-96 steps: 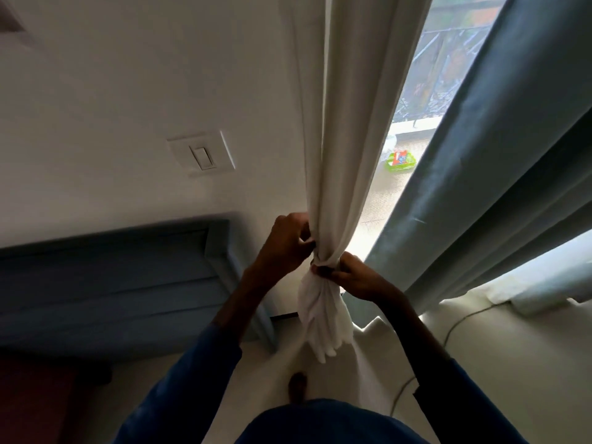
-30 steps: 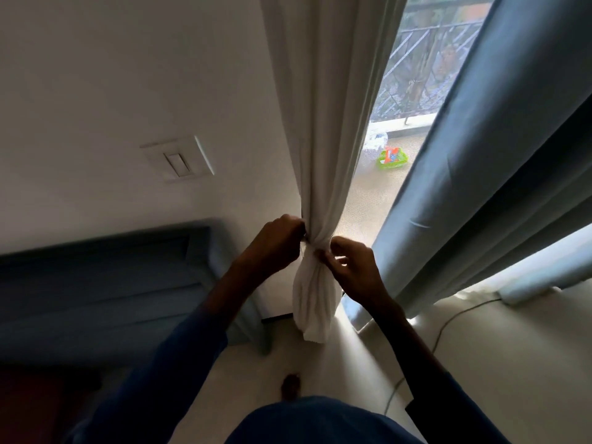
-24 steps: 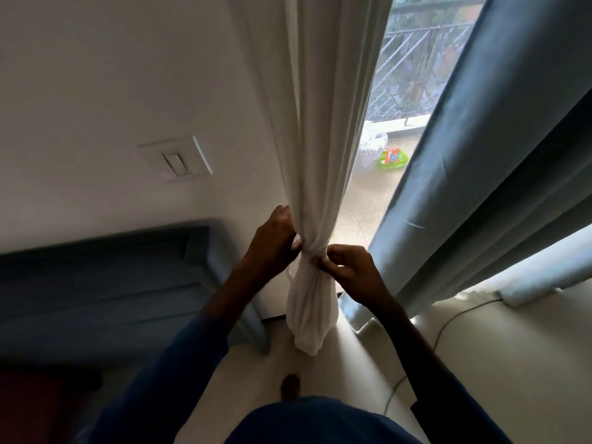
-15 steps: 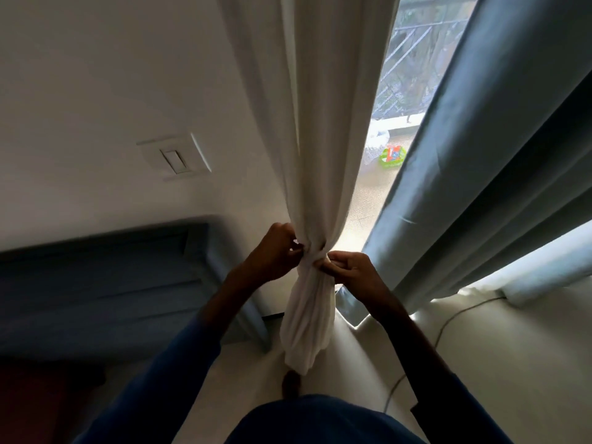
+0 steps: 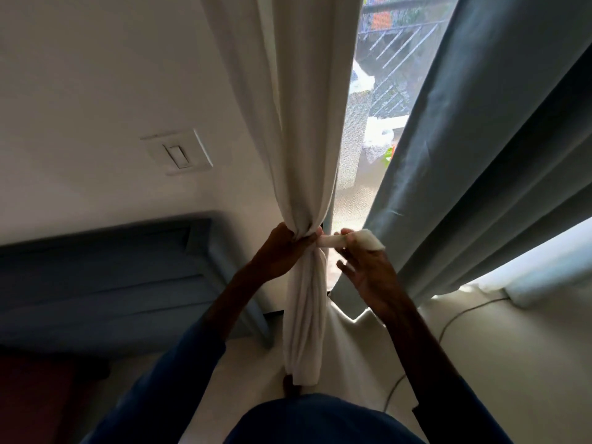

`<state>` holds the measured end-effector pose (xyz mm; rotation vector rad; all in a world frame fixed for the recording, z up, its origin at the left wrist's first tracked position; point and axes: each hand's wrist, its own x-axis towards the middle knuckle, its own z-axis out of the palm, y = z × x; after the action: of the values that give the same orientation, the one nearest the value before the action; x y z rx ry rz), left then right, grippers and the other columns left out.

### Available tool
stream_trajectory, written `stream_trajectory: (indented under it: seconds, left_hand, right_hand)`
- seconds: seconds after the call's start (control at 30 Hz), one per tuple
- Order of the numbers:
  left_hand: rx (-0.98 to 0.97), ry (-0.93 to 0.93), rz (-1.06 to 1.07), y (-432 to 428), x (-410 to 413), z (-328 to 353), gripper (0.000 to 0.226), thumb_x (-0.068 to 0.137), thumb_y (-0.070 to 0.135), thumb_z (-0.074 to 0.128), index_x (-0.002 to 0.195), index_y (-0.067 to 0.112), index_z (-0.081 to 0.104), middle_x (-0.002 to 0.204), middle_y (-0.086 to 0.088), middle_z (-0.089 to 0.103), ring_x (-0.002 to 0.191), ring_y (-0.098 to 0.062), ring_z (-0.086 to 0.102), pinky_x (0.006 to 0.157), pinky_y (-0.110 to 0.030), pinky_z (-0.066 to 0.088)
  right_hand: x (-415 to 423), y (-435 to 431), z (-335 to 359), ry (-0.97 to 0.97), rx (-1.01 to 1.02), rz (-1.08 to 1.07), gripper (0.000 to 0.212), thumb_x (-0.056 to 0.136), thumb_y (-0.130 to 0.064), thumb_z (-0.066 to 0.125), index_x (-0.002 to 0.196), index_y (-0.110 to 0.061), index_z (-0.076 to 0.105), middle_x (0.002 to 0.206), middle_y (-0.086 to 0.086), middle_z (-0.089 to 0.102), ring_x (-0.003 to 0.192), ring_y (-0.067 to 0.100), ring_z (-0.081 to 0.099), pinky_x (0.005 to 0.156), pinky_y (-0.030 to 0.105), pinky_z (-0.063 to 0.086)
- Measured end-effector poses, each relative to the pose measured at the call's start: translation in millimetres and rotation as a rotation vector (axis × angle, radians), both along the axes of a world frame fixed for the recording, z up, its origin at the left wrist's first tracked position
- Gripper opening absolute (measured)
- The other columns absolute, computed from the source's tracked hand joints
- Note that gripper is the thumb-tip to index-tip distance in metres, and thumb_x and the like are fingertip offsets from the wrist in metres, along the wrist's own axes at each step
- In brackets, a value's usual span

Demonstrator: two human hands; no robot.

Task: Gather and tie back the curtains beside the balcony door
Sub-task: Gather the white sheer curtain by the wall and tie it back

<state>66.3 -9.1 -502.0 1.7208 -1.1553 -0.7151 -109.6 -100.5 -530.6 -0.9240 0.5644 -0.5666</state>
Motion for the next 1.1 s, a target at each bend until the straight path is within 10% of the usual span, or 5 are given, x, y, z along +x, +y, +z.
stream_trajectory:
  seconds: [0.37, 0.5, 0.7, 0.83, 1.1]
  left_hand:
    - [0.372, -0.069, 0.269, -28, 9, 10, 0.066, 0.073, 0.071, 0.065, 0.105, 0.013, 0.068, 0.106, -0.011, 0.074, 0.087, -0.026, 0.072, 0.081, -0.041, 0.061]
    - [0.303, -0.258, 0.135, -22, 4, 5, 0.057, 0.077, 0.040, 0.080, 0.120, 0.007, 0.063, 0.112, -0.006, 0.070, 0.101, -0.023, 0.068, 0.081, -0.024, 0.051]
    - [0.227, -0.472, 0.001, -9, 13, -1, 0.037, 0.076, 0.004, 0.074, 0.110, -0.007, 0.064, 0.106, -0.016, 0.068, 0.093, -0.030, 0.069, 0.075, -0.035, 0.056]
    - [0.301, -0.562, -0.078, 5, 26, -2, 0.035, 0.078, -0.002, 0.067, 0.112, 0.000, 0.064, 0.105, -0.012, 0.067, 0.088, -0.028, 0.067, 0.076, -0.042, 0.058]
    - [0.235, -0.956, -0.094, 13, 22, 13, 0.016, 0.077, -0.005, 0.060, 0.088, -0.002, 0.071, 0.092, -0.025, 0.068, 0.084, -0.045, 0.064, 0.065, -0.036, 0.044]
  right_hand:
    - [0, 34, -16, 0.163, -0.411, 0.113, 0.022, 0.092, -0.019, 0.072, 0.113, -0.013, 0.076, 0.113, 0.004, 0.075, 0.108, 0.019, 0.069, 0.083, 0.026, 0.053]
    - [11, 33, -20, 0.209, -0.823, 0.258, 0.028, 0.092, -0.010, 0.071, 0.120, -0.012, 0.073, 0.122, -0.004, 0.072, 0.115, 0.008, 0.066, 0.100, 0.027, 0.052]
    - [9, 20, -26, 0.308, -0.773, 0.266, 0.045, 0.085, 0.011, 0.062, 0.113, -0.022, 0.076, 0.119, -0.009, 0.073, 0.117, 0.008, 0.065, 0.097, 0.042, 0.056]
    - [12, 4, -15, 0.340, -0.775, -0.142, 0.029, 0.084, -0.009, 0.077, 0.111, -0.020, 0.071, 0.107, -0.010, 0.073, 0.101, 0.005, 0.067, 0.078, 0.029, 0.059]
    - [34, 17, -29, 0.435, -0.799, 0.212, 0.044, 0.080, -0.054, 0.062, 0.105, -0.020, 0.075, 0.095, -0.004, 0.076, 0.092, 0.016, 0.072, 0.080, 0.046, 0.059]
